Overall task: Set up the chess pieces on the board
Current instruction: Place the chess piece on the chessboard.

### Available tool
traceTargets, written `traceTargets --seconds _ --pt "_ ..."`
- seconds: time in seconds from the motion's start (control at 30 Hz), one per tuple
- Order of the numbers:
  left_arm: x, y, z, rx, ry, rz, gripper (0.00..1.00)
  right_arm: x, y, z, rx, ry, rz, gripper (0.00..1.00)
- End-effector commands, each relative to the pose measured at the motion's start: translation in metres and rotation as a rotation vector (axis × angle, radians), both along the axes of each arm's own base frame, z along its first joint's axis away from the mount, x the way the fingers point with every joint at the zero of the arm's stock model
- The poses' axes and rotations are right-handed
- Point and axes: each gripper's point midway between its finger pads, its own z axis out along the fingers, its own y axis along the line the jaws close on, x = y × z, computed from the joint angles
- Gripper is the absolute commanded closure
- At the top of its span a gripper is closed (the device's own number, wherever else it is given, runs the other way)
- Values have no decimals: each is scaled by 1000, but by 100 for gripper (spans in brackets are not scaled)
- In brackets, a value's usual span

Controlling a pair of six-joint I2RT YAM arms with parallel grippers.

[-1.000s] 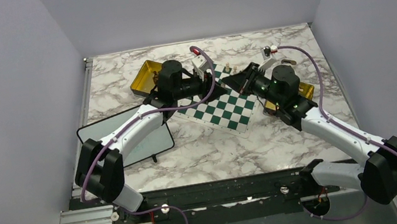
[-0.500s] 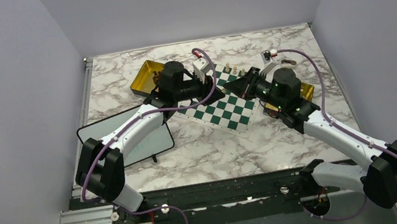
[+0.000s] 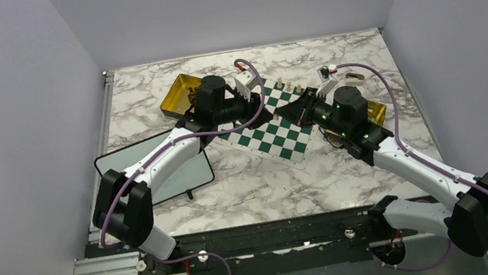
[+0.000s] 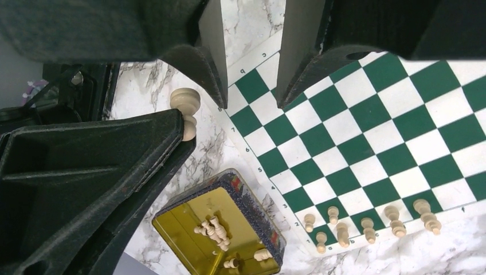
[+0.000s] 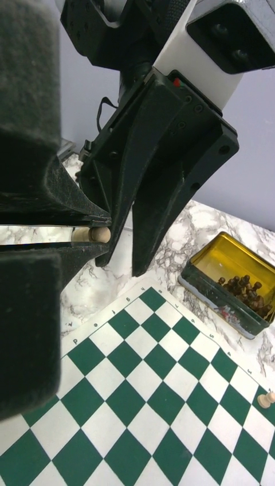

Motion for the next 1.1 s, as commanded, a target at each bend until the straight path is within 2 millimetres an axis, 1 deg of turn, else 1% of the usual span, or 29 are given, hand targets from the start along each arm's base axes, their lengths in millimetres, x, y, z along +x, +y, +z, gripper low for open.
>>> traceTargets --seconds 0.0,0.07,0.13,0.23,0.27,0.33,0.37,0.5,0.53,0.57,0.7,0.83,0.97,1.07 --pt "7 9 -4 40 -9 65 58 5 -9 1 -63 -42 -45 91" --pt "8 14 -6 56 6 94 50 10 -13 3 -109 -63 -66 91" --pt "10 19 -4 58 18 137 41 18 -22 3 -167 -80 -112 91" --pt "6 28 -6 80 36 174 32 31 -37 2 -241 -125 -193 91" --pt "6 32 -6 94 35 191 27 35 -42 2 -267 -144 -223 91" --pt "6 42 -6 118 40 228 3 44 -50 1 -316 -185 -264 91" --pt "6 45 -5 120 47 238 1 49 -52 -2 -345 -200 -277 91" --pt "0 57 9 102 64 229 1 69 -58 -14 -467 -237 -312 91" --pt "-2 60 10 108 65 230 1 74 -58 -17 -489 -245 -321 91" --pt "-4 65 11 117 60 237 1 81 -58 -24 -516 -246 -327 91" --pt "-15 85 6 136 25 288 1 107 -56 -45 -597 -248 -356 93" --pt "-21 108 -1 127 73 428 1 133 -49 -62 -635 -282 -368 93" --pt "-31 114 -4 144 60 407 1 155 -46 -87 -684 -288 -369 93" --pt "-32 125 -4 147 22 449 1 169 -49 -108 -697 -276 -380 92"
